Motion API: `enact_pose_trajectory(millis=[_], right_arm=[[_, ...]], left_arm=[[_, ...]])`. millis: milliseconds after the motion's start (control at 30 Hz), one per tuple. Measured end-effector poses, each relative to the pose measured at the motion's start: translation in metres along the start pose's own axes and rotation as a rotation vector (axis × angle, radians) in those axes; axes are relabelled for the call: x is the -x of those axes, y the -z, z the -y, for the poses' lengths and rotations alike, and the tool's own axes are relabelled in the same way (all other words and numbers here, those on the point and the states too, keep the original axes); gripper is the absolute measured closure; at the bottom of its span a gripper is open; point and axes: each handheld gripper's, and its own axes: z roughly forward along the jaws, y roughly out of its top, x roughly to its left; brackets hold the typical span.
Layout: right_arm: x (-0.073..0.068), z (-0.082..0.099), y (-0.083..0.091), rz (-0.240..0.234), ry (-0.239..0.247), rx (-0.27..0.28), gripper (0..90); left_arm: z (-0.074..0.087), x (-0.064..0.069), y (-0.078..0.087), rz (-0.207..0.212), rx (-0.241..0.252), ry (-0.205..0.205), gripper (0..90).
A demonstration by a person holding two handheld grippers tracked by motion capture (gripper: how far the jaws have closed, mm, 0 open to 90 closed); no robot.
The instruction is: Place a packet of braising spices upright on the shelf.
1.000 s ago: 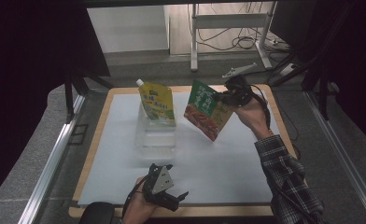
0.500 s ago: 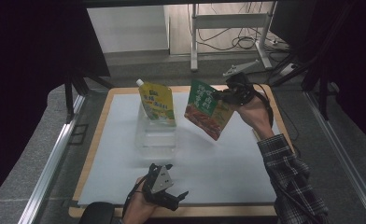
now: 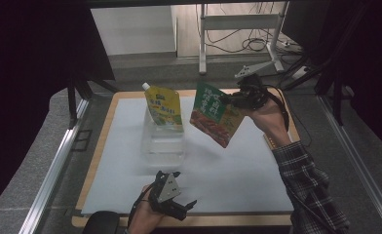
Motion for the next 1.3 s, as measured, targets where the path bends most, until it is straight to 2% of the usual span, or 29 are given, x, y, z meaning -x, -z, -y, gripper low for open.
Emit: enact_pose_trajectory(millis=[267,467,967,1300], right_arm=[[-0.009,-0.007,0.0,-0.042,0.013,0.004,88.9],[-0.014,-0.014,-0.008,-0.073,0.015,0.01,88.9],[-0.027,-0.036,-0.04,-0.143,0.017,0.027,89.0],[-0.039,-0.059,-0.063,-0.156,0.044,0.027,88.9]], left_arm=[[0.0,0.0,0.0,0.002,0.0,-0.004,0.0],[0.0,0.001,0.0,0.003,0.002,-0.005,0.0],[0.0,0.0,0.001,0.006,0.002,-0.01,0.0],[-0.001,0.0,0.001,0.007,0.001,-0.012,0.0]])
